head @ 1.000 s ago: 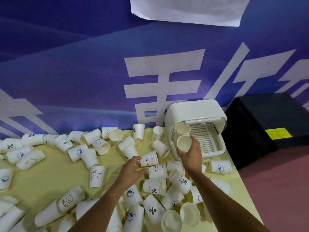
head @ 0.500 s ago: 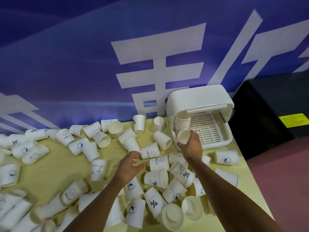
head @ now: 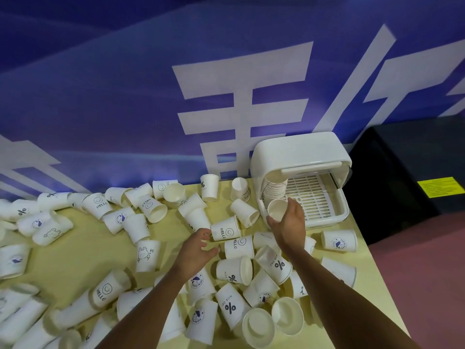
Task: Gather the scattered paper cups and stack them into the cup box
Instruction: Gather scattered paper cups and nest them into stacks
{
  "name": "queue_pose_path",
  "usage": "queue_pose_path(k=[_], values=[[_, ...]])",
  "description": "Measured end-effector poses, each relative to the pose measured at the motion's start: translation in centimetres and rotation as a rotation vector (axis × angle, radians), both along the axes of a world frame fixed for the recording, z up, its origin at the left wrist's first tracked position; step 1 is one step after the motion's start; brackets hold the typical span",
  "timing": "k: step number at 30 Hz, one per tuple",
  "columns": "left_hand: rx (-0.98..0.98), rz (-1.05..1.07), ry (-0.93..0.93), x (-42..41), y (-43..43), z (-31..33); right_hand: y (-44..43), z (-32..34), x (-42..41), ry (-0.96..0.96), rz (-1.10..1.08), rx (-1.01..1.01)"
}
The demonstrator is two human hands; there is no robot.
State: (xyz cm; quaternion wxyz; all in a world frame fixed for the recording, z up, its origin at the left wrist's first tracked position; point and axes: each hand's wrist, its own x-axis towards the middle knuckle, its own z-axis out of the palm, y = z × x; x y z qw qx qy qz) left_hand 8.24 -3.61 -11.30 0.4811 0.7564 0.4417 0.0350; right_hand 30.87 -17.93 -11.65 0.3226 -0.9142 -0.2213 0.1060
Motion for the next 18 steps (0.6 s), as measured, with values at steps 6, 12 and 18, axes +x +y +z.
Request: queue_pose_path(k=[6,12,18], values=[[0.007,0.046,-0.017,-1.3,1.0,1.4,1.0,1.9,-3.7,-0.067,0.153,0.111],[0.061,0.127,-0.003,-5.9,3.4,2.8,5.2,3.3,-8.2,-0.031,0.392,0.009],[0.087,0.301,0.031,-14.7,6.4,3.0,11.3,4.4,-15.0,0.004,0.587,-0.078]])
